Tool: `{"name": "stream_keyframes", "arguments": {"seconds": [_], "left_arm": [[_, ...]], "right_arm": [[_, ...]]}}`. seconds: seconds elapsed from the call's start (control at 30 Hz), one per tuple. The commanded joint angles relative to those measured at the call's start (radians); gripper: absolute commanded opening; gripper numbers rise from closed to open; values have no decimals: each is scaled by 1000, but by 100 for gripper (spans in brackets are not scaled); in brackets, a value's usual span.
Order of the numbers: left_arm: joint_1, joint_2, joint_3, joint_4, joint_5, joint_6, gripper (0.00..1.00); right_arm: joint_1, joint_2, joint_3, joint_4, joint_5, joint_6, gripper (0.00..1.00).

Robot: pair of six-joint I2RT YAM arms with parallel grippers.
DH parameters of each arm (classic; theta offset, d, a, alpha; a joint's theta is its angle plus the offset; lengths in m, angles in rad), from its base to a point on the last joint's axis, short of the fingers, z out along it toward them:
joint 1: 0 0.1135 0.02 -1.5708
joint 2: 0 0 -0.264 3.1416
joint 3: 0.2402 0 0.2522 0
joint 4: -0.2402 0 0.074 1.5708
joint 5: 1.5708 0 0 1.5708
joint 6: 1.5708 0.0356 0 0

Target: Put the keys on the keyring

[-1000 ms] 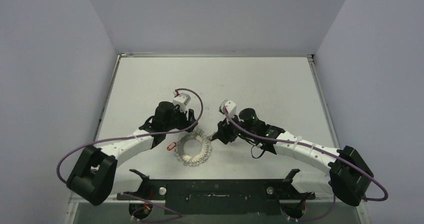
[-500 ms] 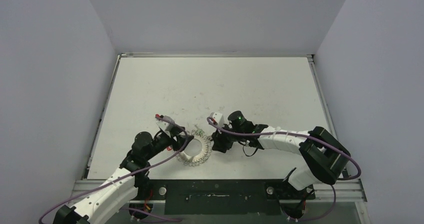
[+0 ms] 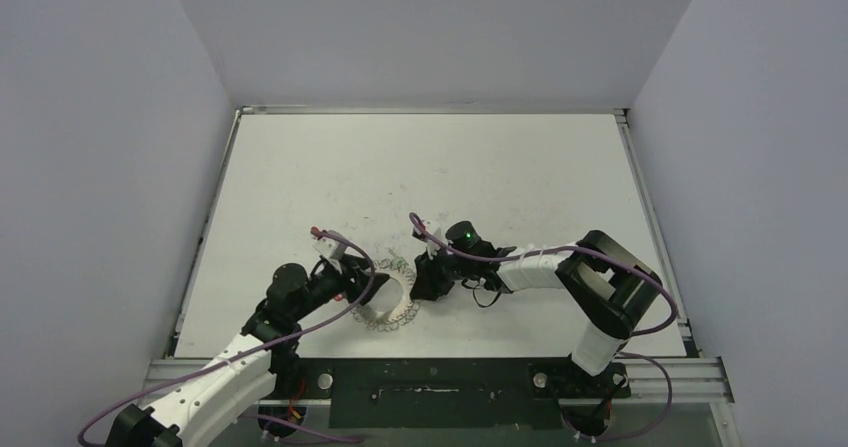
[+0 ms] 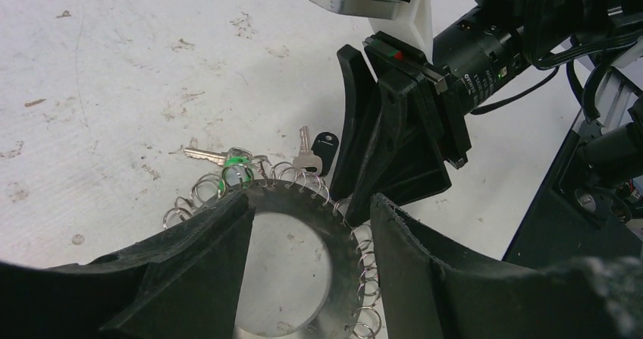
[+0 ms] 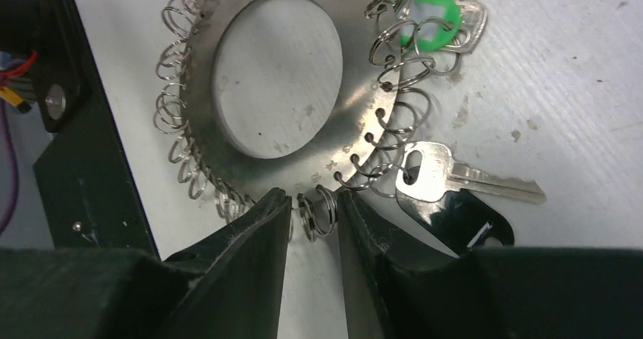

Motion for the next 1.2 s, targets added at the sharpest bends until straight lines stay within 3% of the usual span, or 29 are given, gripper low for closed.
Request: {"name": "stream_keyframes", "arguments": {"seconds": [0.0, 0.17, 0.4, 0.57, 0.97, 1.17], "left_arm": [[-6, 9, 16, 39, -2, -10, 56], [-6, 11, 10, 37, -17, -20, 56], [-8, 26, 10, 36, -13, -10, 56], [-18, 82, 28, 31, 0, -2, 54], [-78, 287, 123, -3, -15, -65, 52], [-118, 401, 180, -28, -25, -99, 52]], "right_arm": [[-6, 2, 29, 194, -92, 137, 29], [-4, -69, 27, 171, -106, 134, 27], [-6, -223, 36, -89, -4, -28, 30], [-11, -237, 82, -282, 79, -91, 31], [-10, -145, 77, -300, 94, 166, 34], [39, -33, 69, -180, 73, 274, 34]]}}
